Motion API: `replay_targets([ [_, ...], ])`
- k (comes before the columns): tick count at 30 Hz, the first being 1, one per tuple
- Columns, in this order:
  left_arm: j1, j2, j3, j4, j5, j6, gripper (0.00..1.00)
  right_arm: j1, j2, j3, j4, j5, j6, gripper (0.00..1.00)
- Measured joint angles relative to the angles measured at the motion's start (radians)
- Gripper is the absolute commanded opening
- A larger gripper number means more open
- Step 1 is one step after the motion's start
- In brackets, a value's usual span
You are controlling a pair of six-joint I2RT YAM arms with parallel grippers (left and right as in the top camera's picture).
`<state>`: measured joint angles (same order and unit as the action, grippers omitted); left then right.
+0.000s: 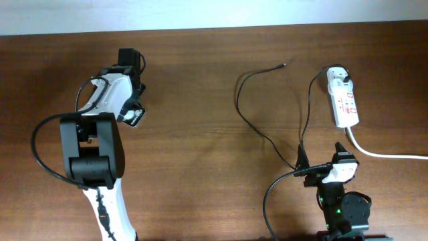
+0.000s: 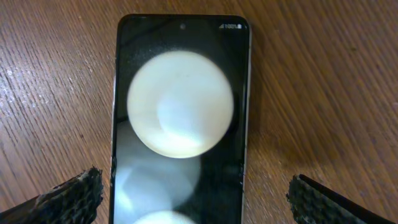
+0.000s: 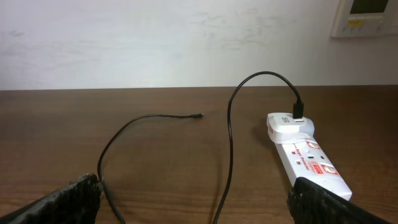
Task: Plug charger to phone and switch on socket
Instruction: 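Move the left gripper over the black phone and lower onto it, then grasp the phone with the left gripper and lift it upright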
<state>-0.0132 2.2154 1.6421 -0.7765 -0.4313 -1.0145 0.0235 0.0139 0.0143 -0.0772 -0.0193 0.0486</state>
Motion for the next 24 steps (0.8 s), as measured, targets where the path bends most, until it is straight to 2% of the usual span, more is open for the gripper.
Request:
replay_targets([
  [12,0.01,0.039,0.023,-0.046,-0.021,-0.005,0.99,0.0,0.0,0.0,0.0,0.0,0.0,0.99],
  [18,0.062,0.034,0.023,-0.039,0.124,-0.005,0.99,0.0,0.0,0.0,0.0,0.0,-0.001,0.99],
  [20,0.083,0.033,0.024,-0.034,0.173,0.027,1.0,0.0,0.0,0.0,0.0,0.0,0.0,0.99],
  [22,0.086,0.034,0.025,-0.034,0.18,0.053,0.9,0.0,0.0,0.0,0.0,0.0,0.0,0.99],
  [24,0.089,0.034,0.026,-0.034,0.19,0.088,0.88,0.0,0.0,0.0,0.0,0.0,0.0,0.99],
])
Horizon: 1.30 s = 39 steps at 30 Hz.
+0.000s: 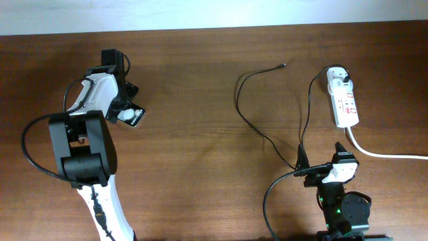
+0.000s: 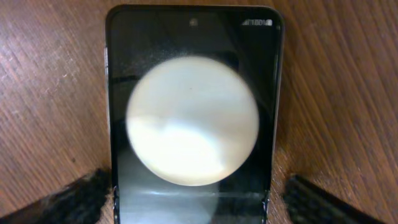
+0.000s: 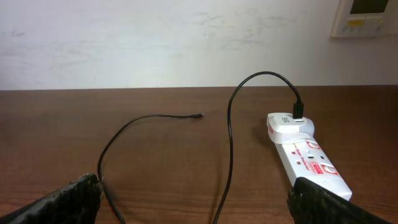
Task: Plug charger to phone and switch on socket
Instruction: 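Grasp the phone with the left gripper and lift it upright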
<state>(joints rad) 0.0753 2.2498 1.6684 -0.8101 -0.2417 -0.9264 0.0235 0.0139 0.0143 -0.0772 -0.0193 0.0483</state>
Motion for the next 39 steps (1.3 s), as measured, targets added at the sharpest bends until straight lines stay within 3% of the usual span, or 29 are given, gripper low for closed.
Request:
replay_targets([
  [7,0.004,0.0,0.011,-0.045,0.03,0.016,0.84,0.0,0.0,0.0,0.0,0.0,0.0,0.99],
  [9,0.004,0.0,0.012,-0.05,0.034,0.023,0.74,0.0,0.0,0.0,0.0,0.0,0.0,0.99],
  [14,0.004,0.0,0.014,-0.053,0.037,0.042,0.66,0.0,0.0,0.0,0.0,0.0,0.0,0.99],
  [25,0.006,-0.032,-0.002,-0.131,0.056,0.091,0.6,0.0,0.0,0.0,0.0,0.0,0.0,0.99],
  [32,0.006,-0.248,-0.024,-0.226,0.083,0.114,0.61,0.0,0.0,0.0,0.0,0.0,0.001,0.99],
  [39,0.006,-0.452,-0.024,-0.275,0.293,0.209,0.61,0.0,0.0,0.0,0.0,0.0,0.001,0.99],
])
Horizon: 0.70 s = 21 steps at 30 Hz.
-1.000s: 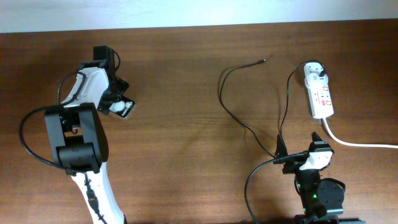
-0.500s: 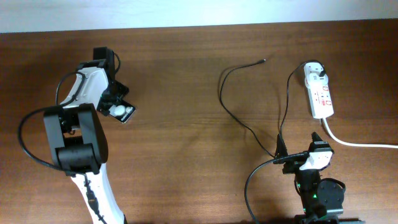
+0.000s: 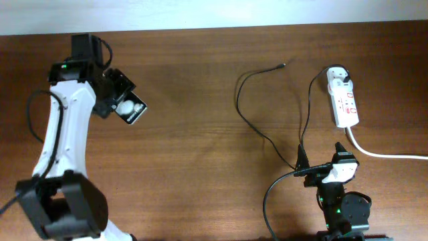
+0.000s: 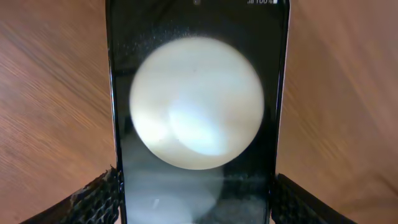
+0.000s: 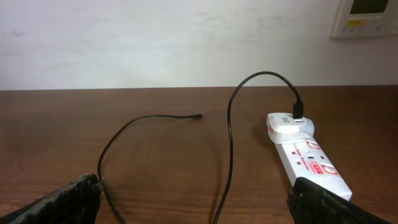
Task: Plug charger to phone and switch on socket
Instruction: 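Grasp the phone with the left gripper and lift it upright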
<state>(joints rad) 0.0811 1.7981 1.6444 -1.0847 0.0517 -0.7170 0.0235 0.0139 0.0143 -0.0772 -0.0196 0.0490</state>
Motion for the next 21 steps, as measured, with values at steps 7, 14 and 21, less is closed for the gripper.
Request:
replay_targets([
  [7,0.0,-0.085,0.0,-0.114,0.36,0.044,0.6,0.0,0.0,0.0,0.0,0.0,0.0,0.99],
  [14,-0.049,-0.085,0.0,-0.237,0.595,0.1,0.61,0.0,0.0,0.0,0.0,0.0,0.0,0.99],
  [21,-0.102,-0.085,0.0,-0.241,0.746,0.112,0.61,0.0,0.0,0.0,0.0,0.0,0.0,0.99],
])
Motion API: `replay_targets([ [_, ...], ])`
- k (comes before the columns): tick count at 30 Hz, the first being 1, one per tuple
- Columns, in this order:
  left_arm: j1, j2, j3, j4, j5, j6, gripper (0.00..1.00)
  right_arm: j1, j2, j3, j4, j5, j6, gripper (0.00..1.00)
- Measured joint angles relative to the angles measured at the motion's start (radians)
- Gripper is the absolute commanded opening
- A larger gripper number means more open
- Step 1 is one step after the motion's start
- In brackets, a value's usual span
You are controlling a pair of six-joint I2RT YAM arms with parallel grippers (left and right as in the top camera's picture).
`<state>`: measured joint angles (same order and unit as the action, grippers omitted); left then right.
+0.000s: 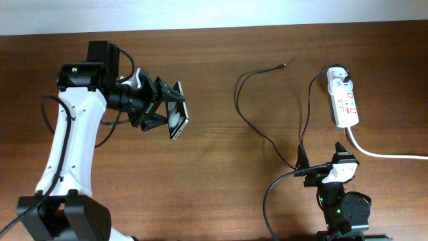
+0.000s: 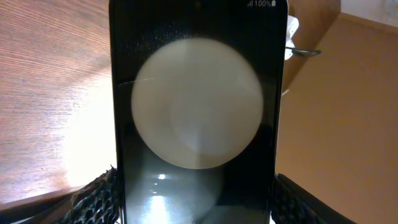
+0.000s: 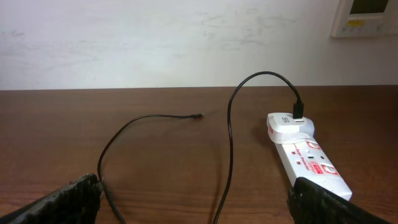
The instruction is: Plug charger to phone and switch on socket
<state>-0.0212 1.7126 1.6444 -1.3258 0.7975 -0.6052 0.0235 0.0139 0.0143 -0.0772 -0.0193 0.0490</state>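
My left gripper (image 1: pixel 160 114) is shut on the phone (image 1: pixel 176 119), which it holds in the air, tilted on edge, left of the table's middle. In the left wrist view the phone (image 2: pixel 198 106) fills the frame, its dark screen reflecting a round light, between the fingers (image 2: pixel 96 199). The black charger cable (image 1: pixel 249 120) loops across the right half of the table, its free plug (image 1: pixel 283 65) lying near the far edge. Its adapter (image 1: pixel 339 75) sits in the white socket strip (image 1: pixel 346 104). My right gripper (image 3: pixel 194 214) rests open at the near right edge, facing the cable (image 3: pixel 229 149) and strip (image 3: pixel 311 163).
The strip's white mains lead (image 1: pixel 384 154) runs off to the right. A pale wall (image 3: pixel 186 37) stands behind the brown wooden table (image 1: pixel 221 187).
My left gripper has carried the phone to the right, toward the table's middle, and turned it from flat to tilted on edge. The right arm has not moved.
The phone lay flat at the far left with my left gripper open around it. Then the fingers stood closer to its sides. Then the gripper held it lifted off the table. Now the phone is further right and tilted. The right gripper stayed still throughout.
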Motion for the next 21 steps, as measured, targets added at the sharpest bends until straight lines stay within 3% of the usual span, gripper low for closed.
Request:
replay_targets([
  [21,0.0,0.0,0.0,-0.037,0.063,0.075,0.66,0.0,0.0,0.0,0.0,0.0,0.0,0.99],
])
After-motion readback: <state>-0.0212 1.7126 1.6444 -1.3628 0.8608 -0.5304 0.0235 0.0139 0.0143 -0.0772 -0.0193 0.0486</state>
